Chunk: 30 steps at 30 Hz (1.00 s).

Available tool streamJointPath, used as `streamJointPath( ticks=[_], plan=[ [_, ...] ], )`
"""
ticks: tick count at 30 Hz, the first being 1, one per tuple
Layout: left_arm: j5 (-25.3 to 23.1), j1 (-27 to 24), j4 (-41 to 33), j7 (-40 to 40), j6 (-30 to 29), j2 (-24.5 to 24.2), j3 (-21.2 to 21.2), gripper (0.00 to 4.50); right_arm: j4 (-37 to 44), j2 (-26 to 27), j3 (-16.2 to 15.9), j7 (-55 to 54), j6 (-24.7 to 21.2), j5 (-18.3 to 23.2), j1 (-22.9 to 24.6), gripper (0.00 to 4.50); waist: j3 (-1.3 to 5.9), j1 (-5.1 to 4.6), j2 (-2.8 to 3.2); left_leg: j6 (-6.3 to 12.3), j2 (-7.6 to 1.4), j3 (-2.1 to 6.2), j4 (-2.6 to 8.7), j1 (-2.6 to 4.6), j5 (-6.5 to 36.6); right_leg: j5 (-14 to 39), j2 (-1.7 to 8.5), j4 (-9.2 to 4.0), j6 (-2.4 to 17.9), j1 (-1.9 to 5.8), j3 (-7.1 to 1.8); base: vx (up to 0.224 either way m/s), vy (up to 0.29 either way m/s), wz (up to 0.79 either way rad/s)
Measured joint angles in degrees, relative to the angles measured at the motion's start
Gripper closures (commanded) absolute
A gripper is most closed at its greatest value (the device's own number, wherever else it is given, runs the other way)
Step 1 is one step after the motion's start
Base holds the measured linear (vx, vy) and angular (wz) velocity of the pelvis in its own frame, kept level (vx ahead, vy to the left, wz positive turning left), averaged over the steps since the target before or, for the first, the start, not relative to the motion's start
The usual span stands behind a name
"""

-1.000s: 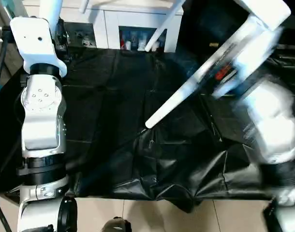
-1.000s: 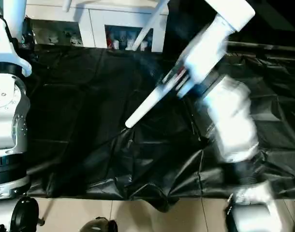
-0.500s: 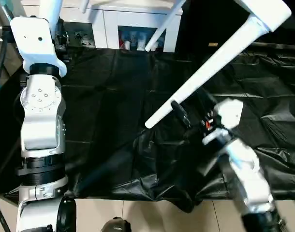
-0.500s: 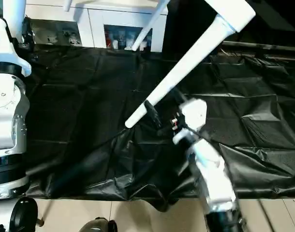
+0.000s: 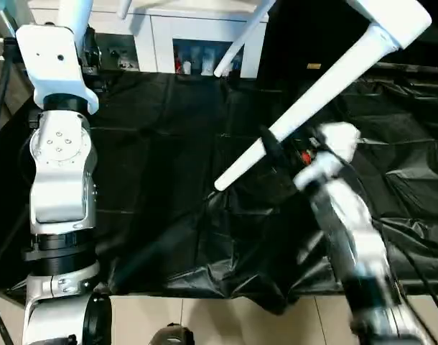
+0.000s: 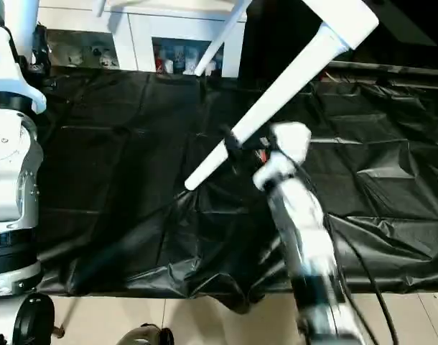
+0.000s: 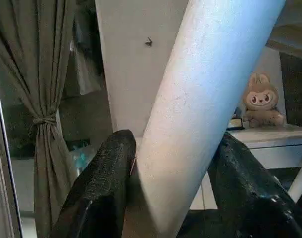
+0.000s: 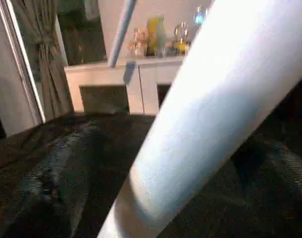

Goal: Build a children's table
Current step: Flip table

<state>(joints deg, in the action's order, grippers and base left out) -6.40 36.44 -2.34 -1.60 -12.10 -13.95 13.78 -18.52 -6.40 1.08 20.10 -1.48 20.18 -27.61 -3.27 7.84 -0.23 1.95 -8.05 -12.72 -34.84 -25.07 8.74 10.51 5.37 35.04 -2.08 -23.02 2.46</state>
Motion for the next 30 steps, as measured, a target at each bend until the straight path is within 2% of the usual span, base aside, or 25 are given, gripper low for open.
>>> streamJointPath(
  ticks=[1,5,6,10,13,16,18,28,30],
  plan=[
    [0.00,0.00,0.00,0.00,0.00,0.00,-0.05,2.39,-1.08,0.45,0.60,0.32,-0.62,0.30,-0.69,0.66,0.00,0.08,0.00,0.00,0.00,0.00,0.01,-0.01,0.00,0.00,0.00,0.01,0.00,-0.02,0.00,0.000,0.000,0.00],
    [0.00,-0.01,0.00,0.00,0.00,-0.09,-0.11,2.39,-3.42,1.30,1.21,3.23,-0.93,2.74,-2.40,0.84,0.00,0.13,0.00,0.00,-0.01,-0.01,0.00,0.00,0.00,0.00,0.00,0.03,0.00,-0.02,-0.01,0.000,0.000,0.00],
    [0.00,-0.03,0.00,-0.01,0.00,-0.15,-0.05,2.39,-4.10,1.34,1.38,4.00,-0.83,2.97,-2.71,1.10,0.00,0.12,0.00,0.00,-0.01,-0.01,0.00,0.00,0.00,0.00,0.00,0.03,0.00,-0.02,-0.01,0.000,0.000,0.00],
    [-0.01,-0.41,-0.08,-0.01,0.00,-0.44,0.02,2.41,-7.24,1.70,3.09,7.18,-0.49,4.95,-4.61,1.29,0.00,0.12,0.00,0.00,-0.01,-0.03,0.00,-0.01,0.00,-0.01,0.00,0.04,0.02,-0.04,-0.01,0.000,0.000,0.00],
    [-0.01,-0.51,-0.08,-0.01,0.00,-0.50,0.03,2.43,-7.77,1.69,3.46,8.65,-0.45,5.02,-4.96,1.65,0.00,0.13,0.00,0.00,-0.01,-0.03,0.01,-0.03,0.00,-0.01,0.00,0.04,0.01,-0.06,0.00,0.000,0.000,0.00],
    [-0.03,-0.63,-0.04,-0.01,0.00,-0.59,0.03,2.44,-8.44,1.64,3.87,9.54,-0.49,5.53,-5.20,1.75,0.00,0.14,0.00,0.00,-0.01,-0.04,0.01,-0.03,0.00,-0.01,0.00,0.04,0.02,-0.06,0.00,0.000,0.000,0.00],
    [-0.03,-0.64,-0.04,-0.02,0.00,-0.60,0.03,2.46,-8.60,1.62,4.07,10.24,-0.65,6.22,-5.20,2.06,0.00,0.16,0.00,0.00,-0.01,-0.04,0.00,-0.03,0.00,-0.01,0.00,0.04,0.02,-0.06,0.00,0.000,0.000,0.00],
    [0.01,-2.51,0.15,-0.27,0.76,-0.29,0.55,2.52,-8.89,0.86,5.32,12.98,-0.91,6.53,-5.38,2.79,-0.01,0.32,-0.01,0.00,-0.02,-0.04,-0.01,-0.04,-0.01,-0.01,0.00,0.04,0.02,-0.05,0.01,0.000,0.000,0.00],
    [0.03,-2.68,0.30,-0.35,0.76,-0.28,0.66,2.54,-9.31,0.49,5.52,12.98,-0.91,6.50,-5.84,2.80,-0.01,0.32,-0.01,0.00,-0.02,-0.05,-0.02,-0.04,-0.01,-0.03,0.00,0.04,0.05,-0.05,0.00,0.000,0.000,0.00]
  ],
)
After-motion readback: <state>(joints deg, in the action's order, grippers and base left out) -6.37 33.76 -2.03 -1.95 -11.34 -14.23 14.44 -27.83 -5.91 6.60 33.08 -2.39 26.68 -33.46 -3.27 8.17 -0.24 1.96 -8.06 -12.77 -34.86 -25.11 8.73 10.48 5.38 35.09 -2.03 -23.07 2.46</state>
